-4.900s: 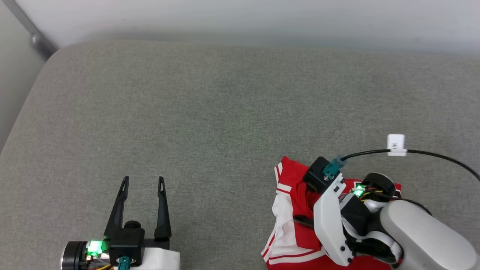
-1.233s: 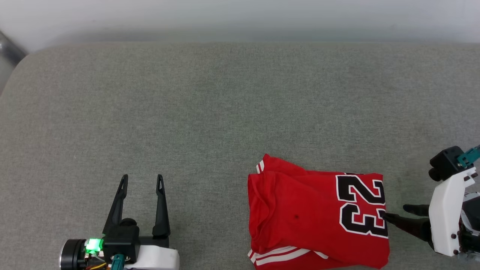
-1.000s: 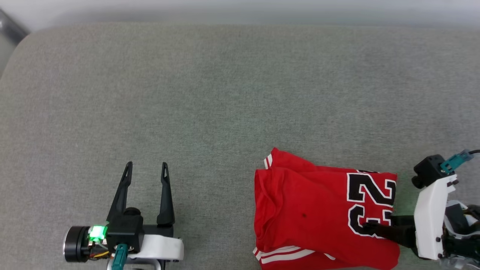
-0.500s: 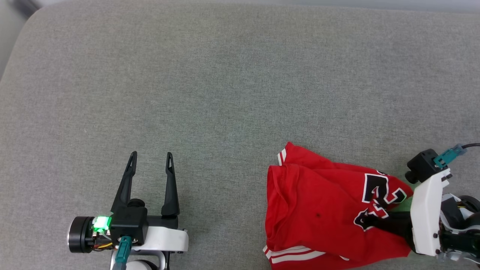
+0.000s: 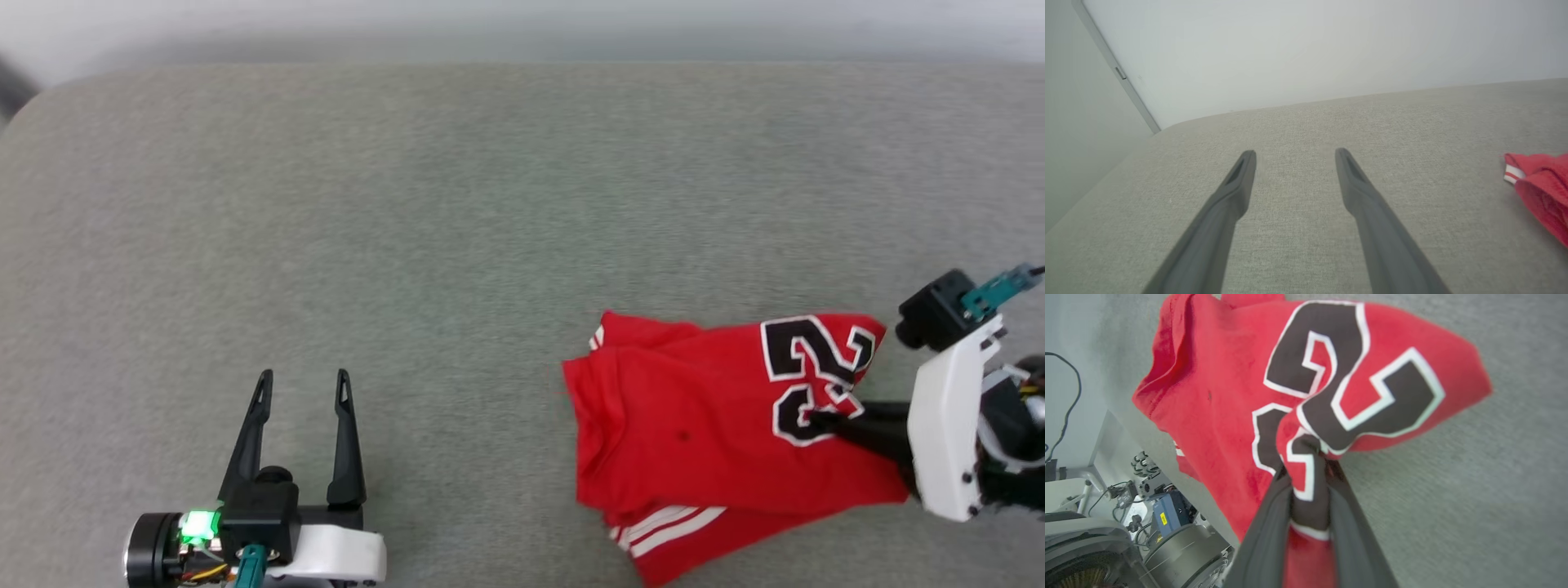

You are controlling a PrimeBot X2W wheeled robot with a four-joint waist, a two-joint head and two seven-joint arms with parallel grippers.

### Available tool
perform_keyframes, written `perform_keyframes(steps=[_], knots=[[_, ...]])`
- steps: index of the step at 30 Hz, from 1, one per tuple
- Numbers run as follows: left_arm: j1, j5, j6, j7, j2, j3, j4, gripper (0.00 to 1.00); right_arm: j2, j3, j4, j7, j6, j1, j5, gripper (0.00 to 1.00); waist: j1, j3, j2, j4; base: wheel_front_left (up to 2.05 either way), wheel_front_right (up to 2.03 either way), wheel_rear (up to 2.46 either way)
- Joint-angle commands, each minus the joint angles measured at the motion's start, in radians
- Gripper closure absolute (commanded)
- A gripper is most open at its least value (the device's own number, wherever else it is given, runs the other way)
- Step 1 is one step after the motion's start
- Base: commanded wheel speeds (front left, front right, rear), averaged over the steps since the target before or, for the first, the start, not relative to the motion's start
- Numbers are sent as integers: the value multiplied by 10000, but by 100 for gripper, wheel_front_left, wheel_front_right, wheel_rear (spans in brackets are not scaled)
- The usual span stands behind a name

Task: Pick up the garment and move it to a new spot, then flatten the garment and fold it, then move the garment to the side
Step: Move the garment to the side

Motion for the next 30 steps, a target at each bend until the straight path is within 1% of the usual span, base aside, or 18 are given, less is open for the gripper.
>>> perform_keyframes(steps=[1,6,10,13,16,18,21,24,30], knots=[[91,-41,37,-22,52,21,-52,0,-157,20,-89,-13,-12,-221,-87,100,-1,-202,-1,-592,0,0,0],[88,0,22,-22,167,182,-230,0,-834,65,-151,3,-12,-919,-347,100,-1,97,-1,-1696,0,0,0],[-90,52,16,-22,369,308,-383,0,-1265,-122,300,-92,-12,-1528,-652,100,-1,566,-1,-2455,0,0,0],[-228,113,-42,-22,536,357,-508,0,-1600,-257,813,-212,-12,-1902,-1040,100,-1,990,-1,-2851,0,0,0],[-441,169,-60,-22,765,436,-661,0,-1909,-474,1492,-423,-12,-2260,-1478,100,-1,1510,-1,-3078,0,0,0],[-585,204,-45,-22,859,464,-771,0,-1989,-647,2071,-538,-12,-2408,-1745,100,-1,1834,-1,-3155,0,0,0],[-779,194,-44,-24,1064,526,-958,0,-1935,-1092,3032,-795,-10,-2727,-2100,100,-1,2293,-1,-3222,0,0,0],[-892,200,-43,-22,1232,567,-1167,0,-1717,-1597,3867,-1045,-10,-3018,-2410,100,-1,2794,-1,-3256,0,0,0],[-1158,184,48,-14,1508,689,-1440,0,-1492,-2303,5001,-1472,-12,-3546,-3283,100,-1,3512,-1,-3328,0,0,0]])
